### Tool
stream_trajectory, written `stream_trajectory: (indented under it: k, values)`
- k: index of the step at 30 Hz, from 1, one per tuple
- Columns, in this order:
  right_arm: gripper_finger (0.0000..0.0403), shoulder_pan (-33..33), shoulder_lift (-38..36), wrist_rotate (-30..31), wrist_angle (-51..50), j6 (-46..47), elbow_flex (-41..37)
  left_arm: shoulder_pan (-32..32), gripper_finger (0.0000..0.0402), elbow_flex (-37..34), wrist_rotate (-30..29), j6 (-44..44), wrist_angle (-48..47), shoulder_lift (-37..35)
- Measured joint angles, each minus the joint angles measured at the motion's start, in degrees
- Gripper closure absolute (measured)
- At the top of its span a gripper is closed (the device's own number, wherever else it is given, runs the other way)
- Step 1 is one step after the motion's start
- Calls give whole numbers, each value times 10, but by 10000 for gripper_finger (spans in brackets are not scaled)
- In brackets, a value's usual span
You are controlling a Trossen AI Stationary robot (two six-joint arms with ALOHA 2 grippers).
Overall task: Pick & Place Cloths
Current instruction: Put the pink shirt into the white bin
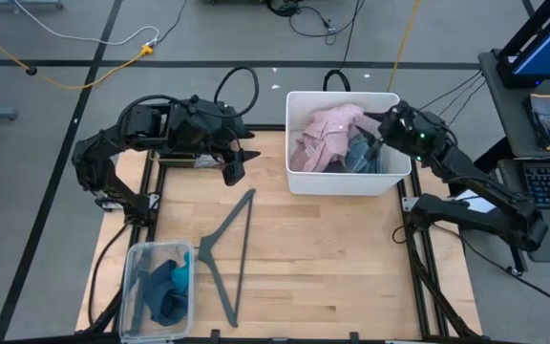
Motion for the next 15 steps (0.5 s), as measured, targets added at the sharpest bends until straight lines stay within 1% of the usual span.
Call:
stream_trajectory:
  k: [2,5,10,15]
  values:
    - [215,1,-1,-44,20,58,0,0,176,0,0,4,0,0]
    - [233,4,18,-69,44,115,0,0,176,0,0,8,2,0]
    - [273,13,79,-71,71,180,12,0,176,0,0,9,7,0]
    - [302,15,167,-71,71,216,77,0,176,0,0,10,7,0]
